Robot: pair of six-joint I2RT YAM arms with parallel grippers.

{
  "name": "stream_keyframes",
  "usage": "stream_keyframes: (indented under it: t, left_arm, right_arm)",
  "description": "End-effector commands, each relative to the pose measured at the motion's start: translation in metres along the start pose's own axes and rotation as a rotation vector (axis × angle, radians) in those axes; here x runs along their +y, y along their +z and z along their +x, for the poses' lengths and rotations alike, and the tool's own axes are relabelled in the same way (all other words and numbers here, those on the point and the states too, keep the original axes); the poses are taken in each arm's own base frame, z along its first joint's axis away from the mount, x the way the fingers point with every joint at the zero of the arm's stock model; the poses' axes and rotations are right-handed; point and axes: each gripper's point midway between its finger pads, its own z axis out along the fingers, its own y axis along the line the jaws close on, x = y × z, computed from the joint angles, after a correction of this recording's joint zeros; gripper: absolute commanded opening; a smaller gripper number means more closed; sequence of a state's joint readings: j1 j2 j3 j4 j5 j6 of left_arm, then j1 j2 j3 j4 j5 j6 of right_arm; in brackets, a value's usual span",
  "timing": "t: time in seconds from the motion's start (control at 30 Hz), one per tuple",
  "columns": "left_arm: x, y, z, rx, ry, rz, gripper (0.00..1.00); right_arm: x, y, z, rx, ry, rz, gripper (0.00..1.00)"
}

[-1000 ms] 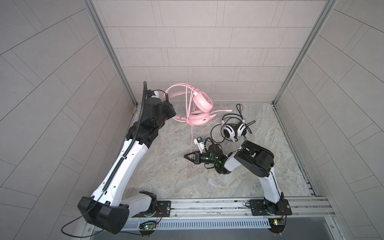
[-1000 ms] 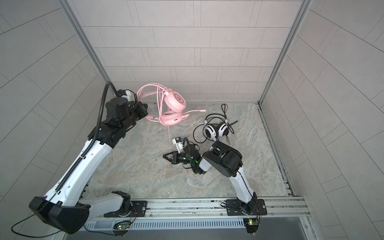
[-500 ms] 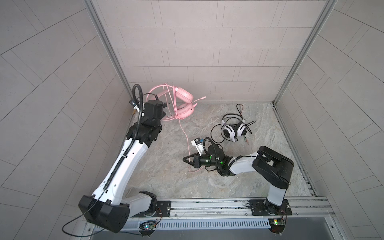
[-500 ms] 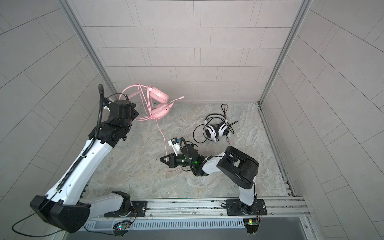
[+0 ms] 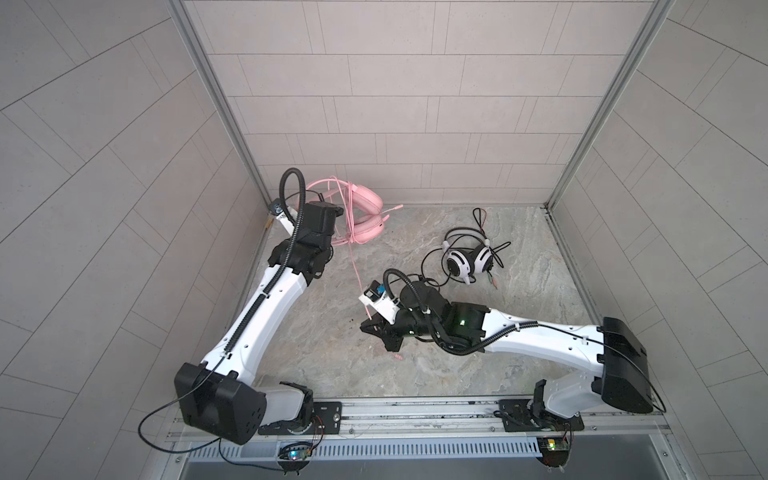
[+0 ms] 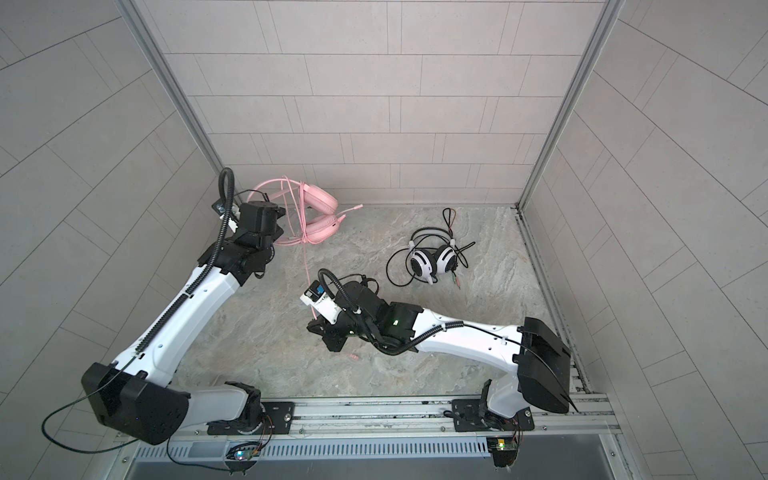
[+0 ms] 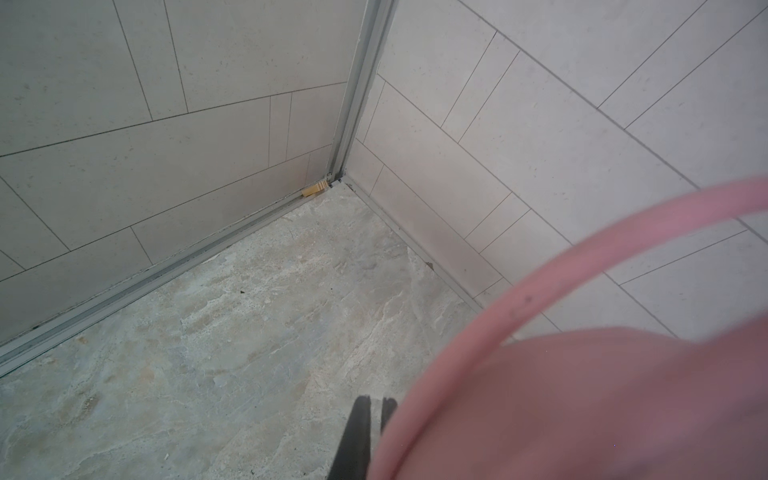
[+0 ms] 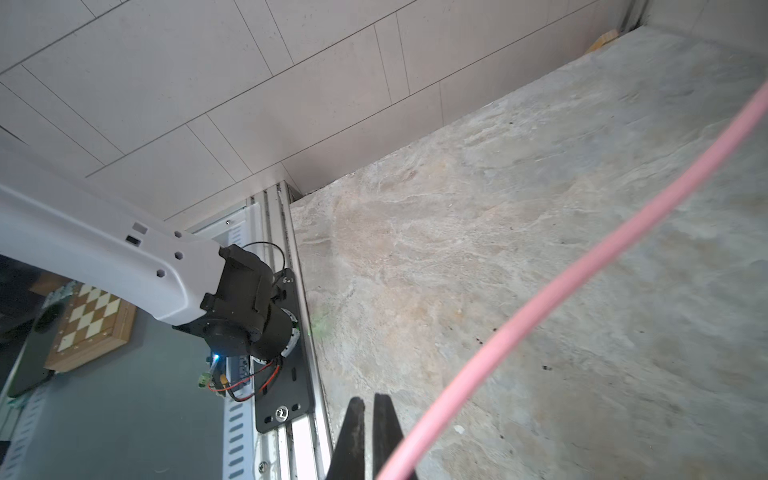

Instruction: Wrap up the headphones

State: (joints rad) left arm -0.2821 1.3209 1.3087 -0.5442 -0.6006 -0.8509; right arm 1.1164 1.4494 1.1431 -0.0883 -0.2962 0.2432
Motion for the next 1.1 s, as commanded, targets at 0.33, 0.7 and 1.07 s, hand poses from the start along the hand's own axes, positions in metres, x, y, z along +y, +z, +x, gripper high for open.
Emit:
stream_keyframes:
  t: [0.33, 0.7, 1.07]
  left_arm:
    - [-0.005, 0.012, 0.082, 0.194, 0.135, 0.105, 0.0]
    - [-0.034, -0.005, 0.158, 0.406, 0.552, 0.307, 0.0]
    - [-0.042, -0.055, 0.199, 0.607, 0.799, 0.554, 0.0]
  right_arm:
    - [-0.07, -0.076, -0.048, 0.05, -0.297, 0.406, 0.0]
    - [-0.126, -0.13, -0.086, 0.022, -0.331, 0.628, 0.0]
    - [-0.169, -0.159, -0.084, 0.07, -0.317, 0.786, 0.0]
